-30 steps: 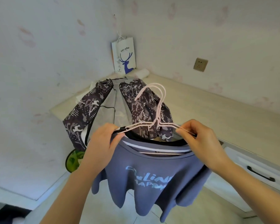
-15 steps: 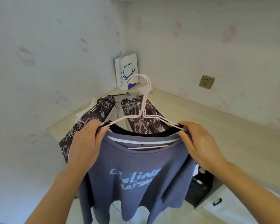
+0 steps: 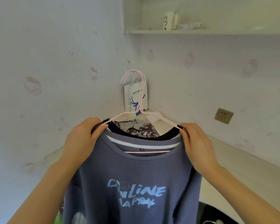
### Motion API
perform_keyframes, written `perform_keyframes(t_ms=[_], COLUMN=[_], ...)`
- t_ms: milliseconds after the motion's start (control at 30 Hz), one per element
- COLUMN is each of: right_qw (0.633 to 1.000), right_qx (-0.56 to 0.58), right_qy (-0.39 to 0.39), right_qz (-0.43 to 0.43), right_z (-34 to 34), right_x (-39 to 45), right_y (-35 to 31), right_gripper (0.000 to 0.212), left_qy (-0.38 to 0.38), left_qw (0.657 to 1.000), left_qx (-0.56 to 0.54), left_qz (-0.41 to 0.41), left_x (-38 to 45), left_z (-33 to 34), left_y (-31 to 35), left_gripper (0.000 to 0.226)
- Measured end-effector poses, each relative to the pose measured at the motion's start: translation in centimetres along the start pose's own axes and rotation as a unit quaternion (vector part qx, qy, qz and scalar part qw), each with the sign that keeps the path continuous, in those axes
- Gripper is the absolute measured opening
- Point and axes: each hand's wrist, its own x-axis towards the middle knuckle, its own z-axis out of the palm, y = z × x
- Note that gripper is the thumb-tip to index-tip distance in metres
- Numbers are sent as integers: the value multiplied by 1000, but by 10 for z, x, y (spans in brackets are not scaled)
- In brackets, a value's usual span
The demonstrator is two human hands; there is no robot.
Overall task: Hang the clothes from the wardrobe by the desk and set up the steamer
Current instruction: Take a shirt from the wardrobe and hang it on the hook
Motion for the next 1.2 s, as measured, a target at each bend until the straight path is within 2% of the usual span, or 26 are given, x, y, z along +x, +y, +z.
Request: perform_keyframes(t_ms=[267, 500, 767, 867, 1100, 1200], right_qw=[998, 995, 997, 999, 987, 978], right_qx=[23, -4, -18, -2, 21, 16], right_qy=[21, 39, 7, -33, -145, -176], right_qz=[-46, -93, -69, -27, 67, 109], right_z=[27, 69, 149, 189, 292, 325], right_x=[79, 163, 248, 266, 268, 262], right_y=[6, 10, 24, 37, 90, 109], right_gripper=[43, 37, 32, 32, 22, 23], left_qy=[40, 54, 31, -2, -134, -188], left_qw=[999, 999, 999, 1000, 987, 975], left_qx=[12, 5, 3, -3, -24, -28], left_qz=[-9, -2, -9, -28, -87, -112], left_x=[60, 140, 232, 260, 286, 286], left_z=[3, 9, 55, 83, 174, 210], left_y=[-17, -52, -118, -144, -215, -242], left_gripper=[18, 24, 24, 25, 25, 36])
